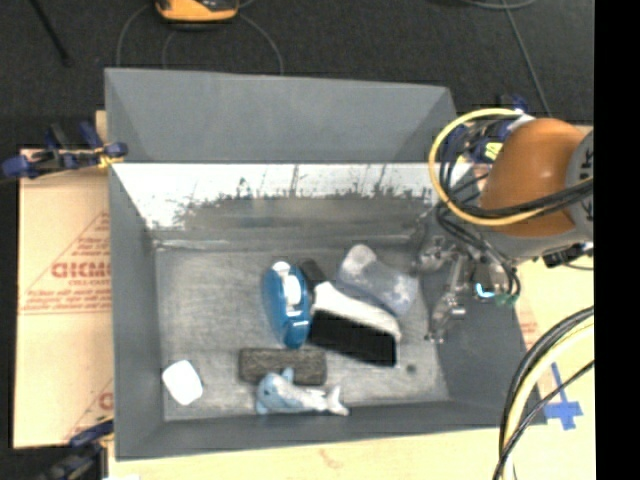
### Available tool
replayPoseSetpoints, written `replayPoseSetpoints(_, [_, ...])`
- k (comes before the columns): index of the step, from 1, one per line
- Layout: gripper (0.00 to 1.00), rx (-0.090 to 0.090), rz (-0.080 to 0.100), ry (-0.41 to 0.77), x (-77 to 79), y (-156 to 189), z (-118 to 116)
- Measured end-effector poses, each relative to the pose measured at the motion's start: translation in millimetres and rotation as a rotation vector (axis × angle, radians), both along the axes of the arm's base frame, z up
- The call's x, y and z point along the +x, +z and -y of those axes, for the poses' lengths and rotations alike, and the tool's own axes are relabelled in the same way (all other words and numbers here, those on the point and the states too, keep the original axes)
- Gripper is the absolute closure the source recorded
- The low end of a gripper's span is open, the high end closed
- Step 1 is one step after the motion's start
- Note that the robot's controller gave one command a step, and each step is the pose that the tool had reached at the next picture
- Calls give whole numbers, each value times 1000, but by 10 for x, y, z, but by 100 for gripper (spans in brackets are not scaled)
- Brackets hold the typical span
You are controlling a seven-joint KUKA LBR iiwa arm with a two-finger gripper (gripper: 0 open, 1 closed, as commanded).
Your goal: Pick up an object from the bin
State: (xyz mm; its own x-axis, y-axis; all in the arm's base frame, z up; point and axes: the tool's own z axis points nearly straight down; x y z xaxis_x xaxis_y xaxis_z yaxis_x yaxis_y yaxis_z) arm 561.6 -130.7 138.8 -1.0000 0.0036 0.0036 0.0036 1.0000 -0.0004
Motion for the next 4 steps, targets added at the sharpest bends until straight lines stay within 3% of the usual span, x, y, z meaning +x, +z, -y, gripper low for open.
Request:
replayPoseSetpoints(1, [0,-1,8,3,20,46,-4])
replayPoseSetpoints(2, [0,-2,12,-37,-142,-550,-576])
replayPoseSetpoints(3, [0,-4,4,-16,2,-547,-825])
replayPoseSetpoints(4, [0,-2,6,-229,-388,-419,-1136])
